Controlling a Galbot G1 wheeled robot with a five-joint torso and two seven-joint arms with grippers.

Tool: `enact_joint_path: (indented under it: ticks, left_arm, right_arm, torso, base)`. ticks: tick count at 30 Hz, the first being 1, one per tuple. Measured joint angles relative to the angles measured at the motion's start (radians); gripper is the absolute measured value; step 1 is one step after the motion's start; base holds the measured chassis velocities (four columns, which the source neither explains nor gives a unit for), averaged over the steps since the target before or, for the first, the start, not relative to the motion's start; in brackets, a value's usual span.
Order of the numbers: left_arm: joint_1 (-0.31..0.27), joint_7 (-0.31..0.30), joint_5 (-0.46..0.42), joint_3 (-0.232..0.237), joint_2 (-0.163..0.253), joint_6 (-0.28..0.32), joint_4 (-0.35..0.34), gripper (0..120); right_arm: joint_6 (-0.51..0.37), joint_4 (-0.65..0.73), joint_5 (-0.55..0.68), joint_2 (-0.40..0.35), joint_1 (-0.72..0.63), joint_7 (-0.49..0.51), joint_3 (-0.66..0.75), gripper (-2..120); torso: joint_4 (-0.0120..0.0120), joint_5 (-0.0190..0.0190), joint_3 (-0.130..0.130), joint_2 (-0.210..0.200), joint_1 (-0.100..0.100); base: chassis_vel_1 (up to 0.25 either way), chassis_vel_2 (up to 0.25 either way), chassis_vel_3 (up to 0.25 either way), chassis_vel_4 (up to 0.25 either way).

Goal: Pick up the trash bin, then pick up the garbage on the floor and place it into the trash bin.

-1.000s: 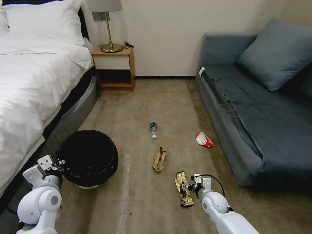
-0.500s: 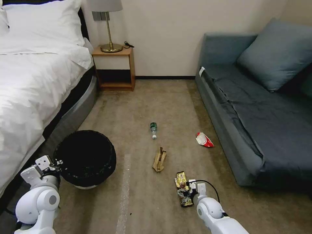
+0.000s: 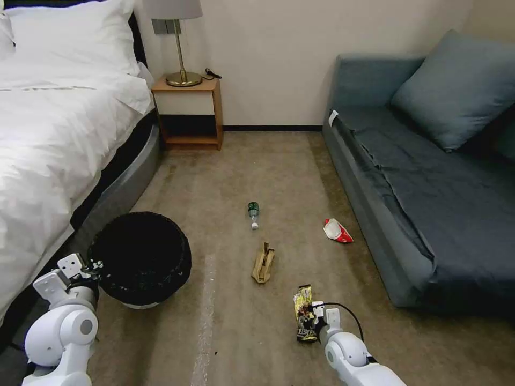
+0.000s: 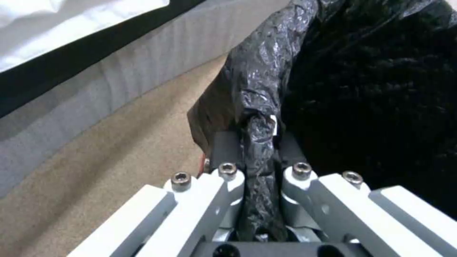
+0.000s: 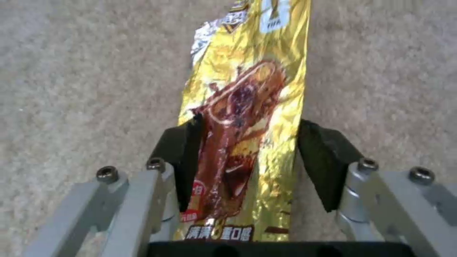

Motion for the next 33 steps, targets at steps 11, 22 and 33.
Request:
enact_joint_path:
  ticks: [11,22,33]
  left_arm:
    - [-0.016,-0.001,0.005,0.008,-0.001,0.000,0.008,4]
    - [-0.019,-0.002,0.011,0.016,-0.004,0.000,0.014,4]
    - [-0.028,-0.003,0.007,0.046,0.001,0.002,0.004,4]
  right_arm:
    - [0.019,0.006,-0.009,-0.010,-0.013,-0.013,0.002,10]
    - [0.031,0.035,-0.006,-0.038,-0.028,-0.014,0.006,0]
    - [0.064,0.284,0.128,-0.186,-0.052,-0.014,0.024,0]
  torso:
    - [0.0000,0.0000,0.000,0.000,0.000]
    - [0.0000,0.0001,0.000,0.000,0.000]
    - [-0.0003,0.0003,0.000,0.000,0.000]
  base:
    - [0.000,0.000,0.000,0.000]
    - [0.000,0.000,0.000,0.000]
    - [0.000,0.000,0.000,0.000]
